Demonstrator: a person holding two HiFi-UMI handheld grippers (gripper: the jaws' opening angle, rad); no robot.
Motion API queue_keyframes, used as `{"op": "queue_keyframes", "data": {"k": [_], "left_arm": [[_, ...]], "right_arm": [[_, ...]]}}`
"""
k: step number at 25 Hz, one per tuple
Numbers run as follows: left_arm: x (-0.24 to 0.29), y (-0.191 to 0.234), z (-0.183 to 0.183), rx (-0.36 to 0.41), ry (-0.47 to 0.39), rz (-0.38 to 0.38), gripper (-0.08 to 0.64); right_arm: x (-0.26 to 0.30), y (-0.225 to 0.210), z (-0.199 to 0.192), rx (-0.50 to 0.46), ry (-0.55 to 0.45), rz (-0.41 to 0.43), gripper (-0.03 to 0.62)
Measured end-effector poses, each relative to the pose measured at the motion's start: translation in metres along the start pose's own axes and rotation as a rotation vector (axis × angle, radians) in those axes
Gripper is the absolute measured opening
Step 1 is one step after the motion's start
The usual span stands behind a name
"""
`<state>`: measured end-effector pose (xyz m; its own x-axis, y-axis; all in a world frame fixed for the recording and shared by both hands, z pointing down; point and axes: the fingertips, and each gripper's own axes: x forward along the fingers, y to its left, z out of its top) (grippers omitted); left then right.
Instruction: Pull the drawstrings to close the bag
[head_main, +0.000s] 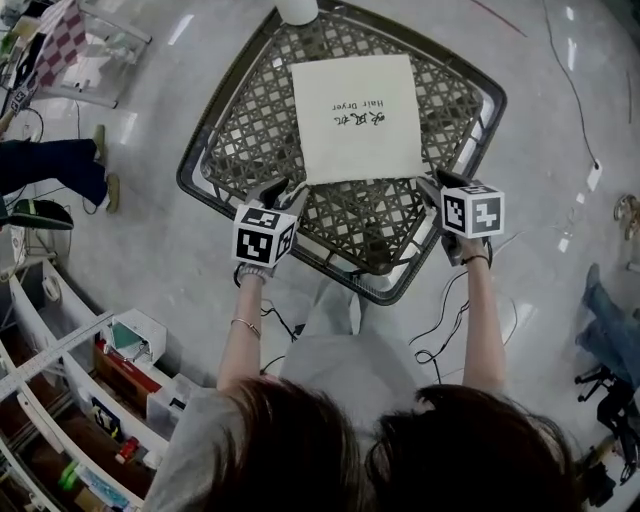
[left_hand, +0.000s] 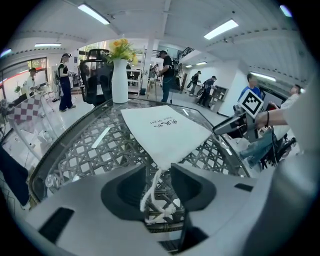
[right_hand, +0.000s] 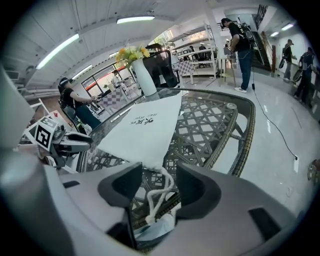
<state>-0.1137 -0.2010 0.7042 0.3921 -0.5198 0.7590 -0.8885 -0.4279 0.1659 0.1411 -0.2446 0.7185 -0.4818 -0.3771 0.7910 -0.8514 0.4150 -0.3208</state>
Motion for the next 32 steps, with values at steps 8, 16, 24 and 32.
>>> {"op": "queue_keyframes", "data": {"k": [8,16,24,32], "left_arm": [[0.027,-0.003,-0.016,0.054,0.064,-0.043,0.179],[0.037,-0.002,-0.023,0.116,0.101,-0.034,0.179],[0.037,0.002,-0.024,0.151,0.109,-0.014,0.173],[0.037,0.007,-0.024,0.160,0.152,-0.025,0.110]], "right_arm": [[0.014,-0.004,-0.010,-0.087,0.075,-0.057,0.232],[0.020,-0.003,-0.016,-0.217,0.114,-0.108,0.229],[0.021,-0.004,-0.020,-0.280,0.143,-0.156,0.173],[0.022,-0.004,-0.021,-0.289,0.173,-0.145,0.089]]}}
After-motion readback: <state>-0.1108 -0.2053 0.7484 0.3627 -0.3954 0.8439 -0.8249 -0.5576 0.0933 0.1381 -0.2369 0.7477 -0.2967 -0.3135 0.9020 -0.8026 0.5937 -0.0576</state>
